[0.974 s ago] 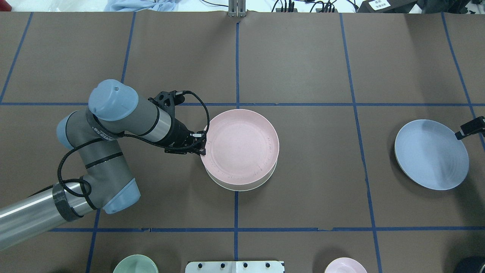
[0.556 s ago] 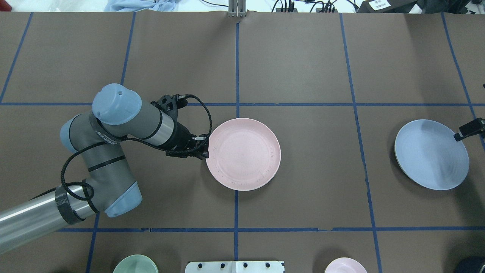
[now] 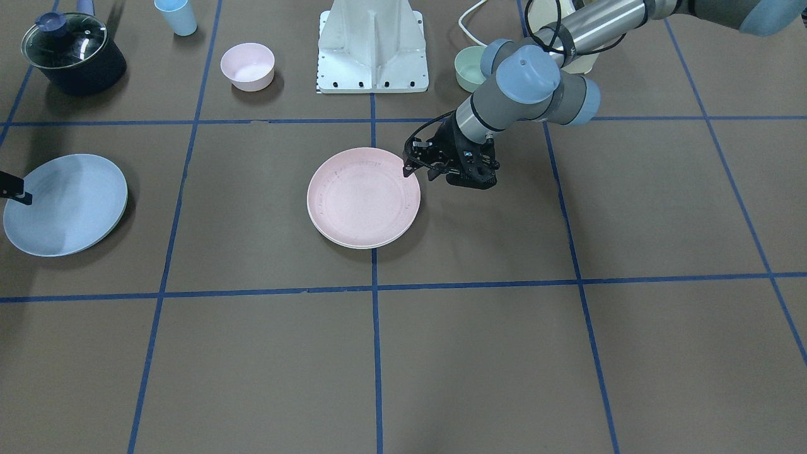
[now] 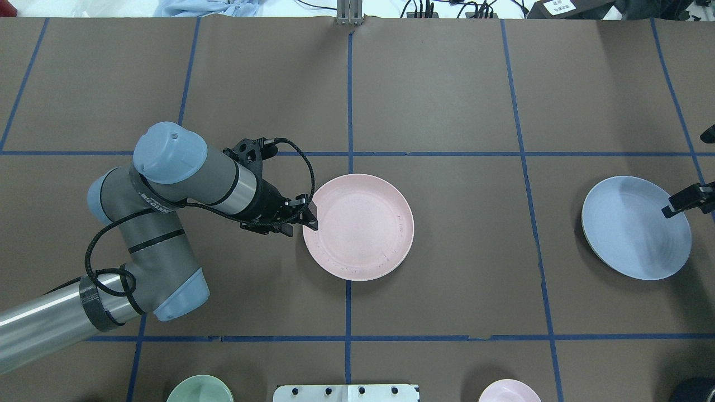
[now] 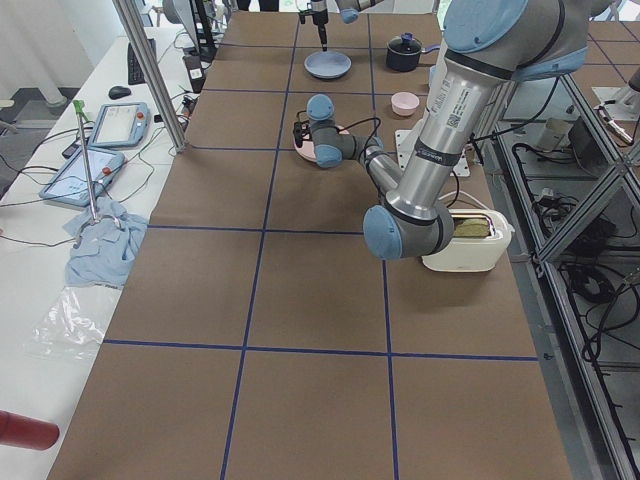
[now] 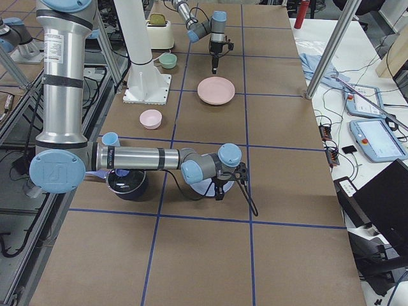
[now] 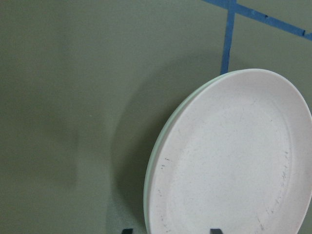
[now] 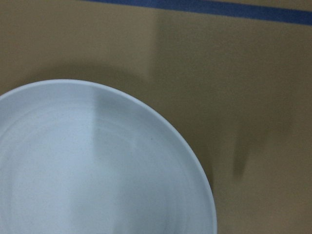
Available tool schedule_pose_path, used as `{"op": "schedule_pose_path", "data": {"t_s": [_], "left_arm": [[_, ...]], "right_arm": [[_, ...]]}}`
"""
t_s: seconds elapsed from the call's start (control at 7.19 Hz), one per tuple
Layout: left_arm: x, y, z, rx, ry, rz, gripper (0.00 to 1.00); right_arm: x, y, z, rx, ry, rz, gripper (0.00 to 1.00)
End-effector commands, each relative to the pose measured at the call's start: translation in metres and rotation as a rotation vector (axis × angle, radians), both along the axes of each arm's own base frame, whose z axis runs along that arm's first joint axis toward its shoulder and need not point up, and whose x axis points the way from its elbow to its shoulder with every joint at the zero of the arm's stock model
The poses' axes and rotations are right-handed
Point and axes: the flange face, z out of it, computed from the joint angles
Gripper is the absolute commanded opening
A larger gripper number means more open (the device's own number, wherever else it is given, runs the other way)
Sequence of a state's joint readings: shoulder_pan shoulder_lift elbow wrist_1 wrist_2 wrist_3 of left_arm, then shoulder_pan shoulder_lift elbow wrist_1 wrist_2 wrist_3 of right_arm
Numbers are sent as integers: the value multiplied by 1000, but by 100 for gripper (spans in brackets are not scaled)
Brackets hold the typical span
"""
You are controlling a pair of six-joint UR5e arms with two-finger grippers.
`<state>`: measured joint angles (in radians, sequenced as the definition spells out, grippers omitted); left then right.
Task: Stack three plates with pink and blue
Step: 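Grasp the light blue plate's rim with the right gripper and lift it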
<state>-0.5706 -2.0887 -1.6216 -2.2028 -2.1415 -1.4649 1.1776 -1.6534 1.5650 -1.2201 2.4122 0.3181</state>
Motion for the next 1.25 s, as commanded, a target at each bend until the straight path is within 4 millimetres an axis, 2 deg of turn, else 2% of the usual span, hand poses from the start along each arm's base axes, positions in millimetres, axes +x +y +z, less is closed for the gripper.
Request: {"op": "schedule_pose_path", "data": {"t_s": [0.0, 0.83, 0.97, 1.11], "left_arm": [[-1, 1, -1, 2, 3, 0, 61], [-2, 0, -3, 5, 5, -1, 61], [-2, 0, -3, 5, 5, -3, 61], [-3, 0, -2, 5, 4, -3, 61]], "right_arm": [[-6, 3, 11, -18, 10, -15, 100], [-15, 4, 26, -41, 25, -35, 96], [-18, 0, 31, -50, 29, -34, 90], [-19, -4, 32, -53, 31, -34, 76]]}}
